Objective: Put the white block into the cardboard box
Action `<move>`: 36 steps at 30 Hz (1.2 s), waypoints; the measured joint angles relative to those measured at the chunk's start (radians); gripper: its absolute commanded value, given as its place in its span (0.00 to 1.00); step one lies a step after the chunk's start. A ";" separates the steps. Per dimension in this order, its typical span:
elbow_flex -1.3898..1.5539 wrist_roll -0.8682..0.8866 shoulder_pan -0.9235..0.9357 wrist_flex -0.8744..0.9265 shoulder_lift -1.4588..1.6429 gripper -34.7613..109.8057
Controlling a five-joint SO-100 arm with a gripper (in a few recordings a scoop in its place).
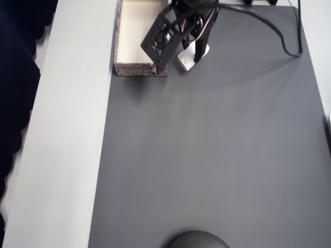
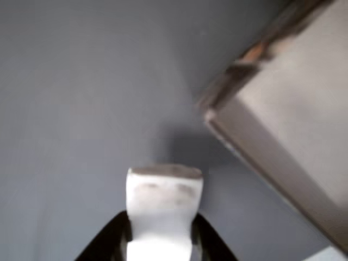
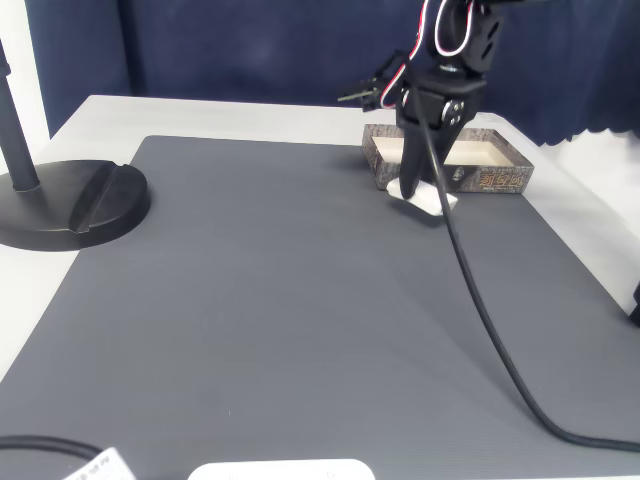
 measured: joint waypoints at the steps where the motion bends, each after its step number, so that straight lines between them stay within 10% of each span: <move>1: -0.023 0.000 0.000 0.017 0.002 0.23; 36: -0.477 0.156 0.310 0.229 -0.175 0.23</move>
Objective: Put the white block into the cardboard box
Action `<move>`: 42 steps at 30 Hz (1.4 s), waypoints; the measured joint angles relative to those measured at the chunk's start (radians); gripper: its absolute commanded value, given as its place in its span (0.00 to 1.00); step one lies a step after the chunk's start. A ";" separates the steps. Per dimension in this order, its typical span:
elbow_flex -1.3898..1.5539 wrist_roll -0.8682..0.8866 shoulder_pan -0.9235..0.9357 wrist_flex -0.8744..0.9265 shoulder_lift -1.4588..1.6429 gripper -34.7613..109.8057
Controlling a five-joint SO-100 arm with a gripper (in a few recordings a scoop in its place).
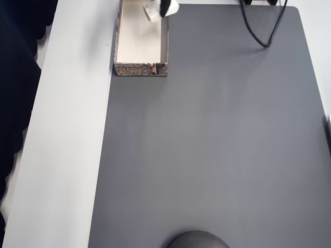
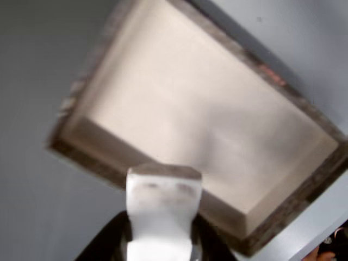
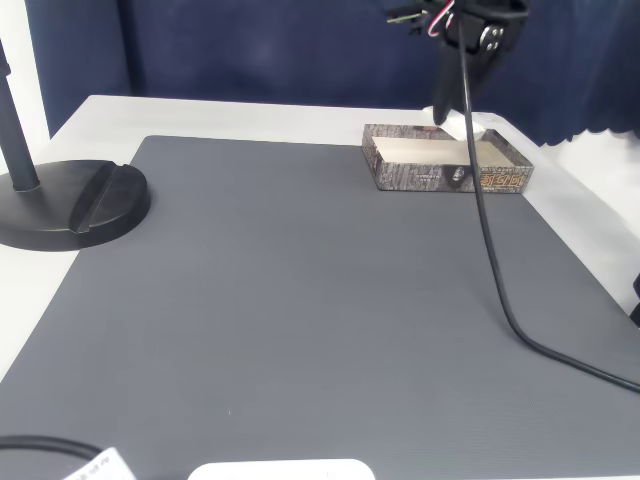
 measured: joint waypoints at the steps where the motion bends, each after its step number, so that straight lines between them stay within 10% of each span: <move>1: -0.014 0.008 0.009 0.000 -0.020 0.23; 15: -0.091 0.081 0.029 0.000 -0.078 0.23; 29: -0.091 0.830 0.029 -0.017 -0.078 0.23; 42: -0.138 1.058 0.037 -0.017 -0.100 0.23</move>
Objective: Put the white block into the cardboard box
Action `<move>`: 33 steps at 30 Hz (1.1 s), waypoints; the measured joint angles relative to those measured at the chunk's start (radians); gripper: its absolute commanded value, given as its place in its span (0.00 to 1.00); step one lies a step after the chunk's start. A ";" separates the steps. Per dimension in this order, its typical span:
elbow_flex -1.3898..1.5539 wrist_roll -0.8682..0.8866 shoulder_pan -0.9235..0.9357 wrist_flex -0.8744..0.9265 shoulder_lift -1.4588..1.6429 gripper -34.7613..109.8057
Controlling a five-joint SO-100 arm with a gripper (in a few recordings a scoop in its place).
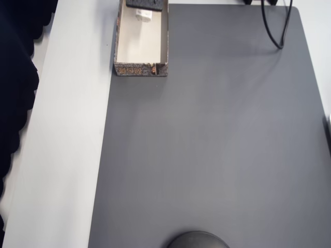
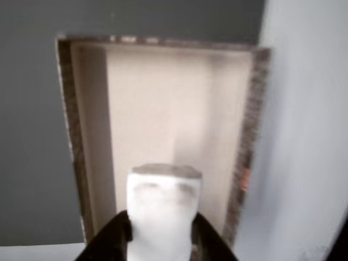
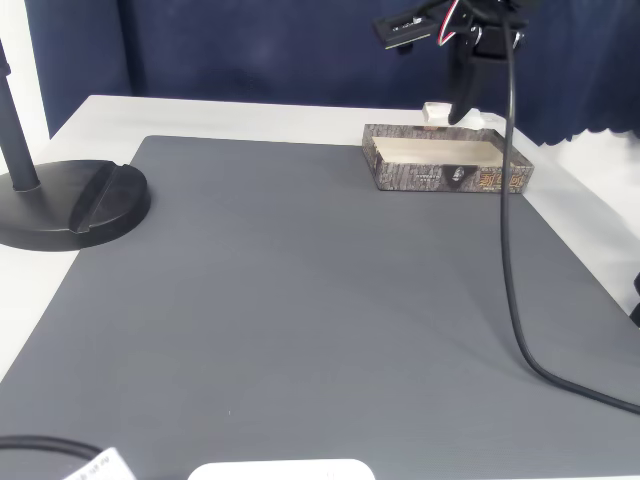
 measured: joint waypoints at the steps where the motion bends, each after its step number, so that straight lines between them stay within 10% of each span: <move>1: 0.000 0.006 0.000 0.000 -0.006 0.23; 33: -0.218 0.060 -0.008 -0.006 -0.305 0.23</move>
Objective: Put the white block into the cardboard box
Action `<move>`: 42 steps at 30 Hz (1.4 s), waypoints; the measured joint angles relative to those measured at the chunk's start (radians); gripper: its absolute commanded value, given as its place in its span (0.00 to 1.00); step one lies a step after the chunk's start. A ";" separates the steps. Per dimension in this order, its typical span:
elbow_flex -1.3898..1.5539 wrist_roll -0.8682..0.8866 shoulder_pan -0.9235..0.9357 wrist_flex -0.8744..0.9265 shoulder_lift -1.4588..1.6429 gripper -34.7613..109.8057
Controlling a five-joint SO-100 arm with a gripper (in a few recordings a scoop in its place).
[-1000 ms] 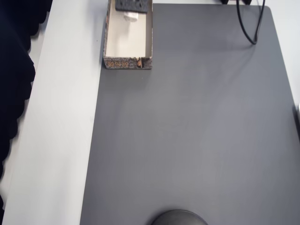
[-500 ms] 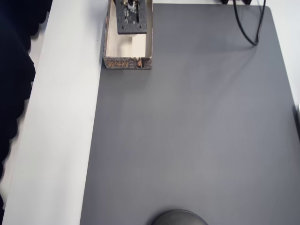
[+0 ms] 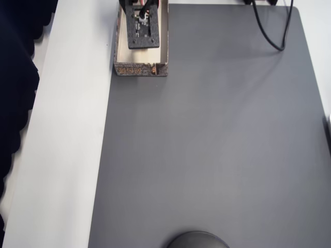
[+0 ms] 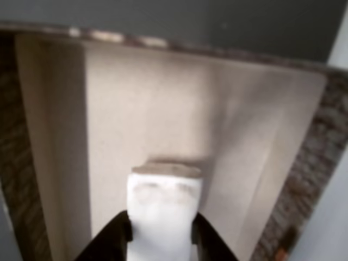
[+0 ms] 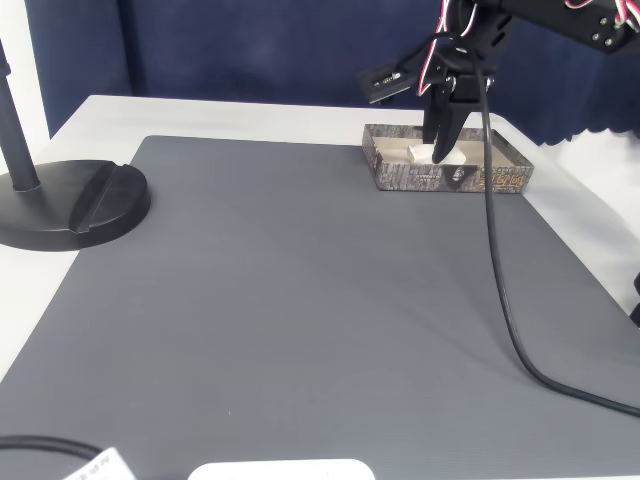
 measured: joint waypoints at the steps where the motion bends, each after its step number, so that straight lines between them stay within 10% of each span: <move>1: 0.000 0.000 0.000 0.000 0.000 0.23; 42: -0.044 -0.048 0.000 -0.086 -0.018 0.47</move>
